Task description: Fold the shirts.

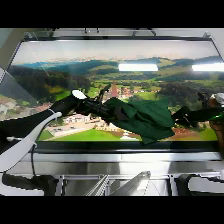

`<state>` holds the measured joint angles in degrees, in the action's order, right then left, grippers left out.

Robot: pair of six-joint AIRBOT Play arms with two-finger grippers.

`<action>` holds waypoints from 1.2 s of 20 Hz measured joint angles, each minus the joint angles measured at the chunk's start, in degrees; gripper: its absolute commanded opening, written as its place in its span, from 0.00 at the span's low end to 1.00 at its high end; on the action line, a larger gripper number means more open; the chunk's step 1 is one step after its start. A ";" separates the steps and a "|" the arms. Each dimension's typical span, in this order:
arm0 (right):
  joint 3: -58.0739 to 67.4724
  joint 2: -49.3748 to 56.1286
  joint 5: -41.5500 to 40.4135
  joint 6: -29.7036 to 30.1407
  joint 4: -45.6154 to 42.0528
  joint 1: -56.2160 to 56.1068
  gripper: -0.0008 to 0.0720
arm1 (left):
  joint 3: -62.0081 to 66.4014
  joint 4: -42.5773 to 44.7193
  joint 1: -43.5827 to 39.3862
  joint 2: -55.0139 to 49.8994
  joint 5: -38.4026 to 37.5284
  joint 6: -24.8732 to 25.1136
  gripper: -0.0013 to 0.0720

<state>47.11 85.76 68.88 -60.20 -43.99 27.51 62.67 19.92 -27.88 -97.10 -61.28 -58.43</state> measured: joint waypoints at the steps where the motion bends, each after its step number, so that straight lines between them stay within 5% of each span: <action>1: -0.07 0.61 0.00 0.68 1.31 -0.87 0.30 | 0.02 -0.83 -0.94 -1.11 0.76 -0.02 0.97; 3: -0.15 1.36 0.24 1.95 3.61 -2.01 0.13 | 0.02 -1.99 -2.14 -3.15 1.75 -0.07 0.97; 5: -0.17 1.70 0.90 2.84 5.20 -2.56 0.07 | 0.04 -2.60 -2.75 -4.94 1.92 -0.44 0.65; 7: -0.17 1.90 1.95 3.58 6.91 -2.91 0.05 | 0.04 -2.86 -3.06 -6.27 1.68 -0.46 0.51; 10: -0.17 2.03 3.67 4.57 9.27 -3.21 0.05 | 0.35 -3.06 -3.28 -7.21 1.46 -0.98 0.06; 11: -0.17 2.05 4.48 5.18 10.49 -3.32 0.05 | 0.81 -3.06 -3.30 -7.34 1.44 -1.03 0.03; 18: -0.15 -0.87 11.72 10.12 23.45 -3.54 0.05 | 8.92 -1.84 -2.49 -7.65 -1.20 -1.09 0.05; 19: -0.15 -1.60 12.22 10.45 24.24 -3.50 0.05 | 9.86 -1.64 -2.03 -7.65 -1.88 -1.07 0.22; 20: -0.15 -2.08 12.52 10.62 24.61 -3.45 0.05 | 10.49 -1.03 -1.62 -7.67 -2.69 -1.11 0.49; 22: -0.15 -2.73 12.74 10.82 24.04 -3.48 0.05 | 11.13 1.25 -1.11 -7.69 -4.57 -1.84 0.75; 24: -0.17 -3.02 12.50 10.51 21.40 -3.58 0.05 | 11.47 3.82 -0.63 -7.69 -6.86 -2.62 0.80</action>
<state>46.94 82.74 81.38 -49.69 -22.59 23.92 74.15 23.75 -28.51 -104.79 -68.14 -61.06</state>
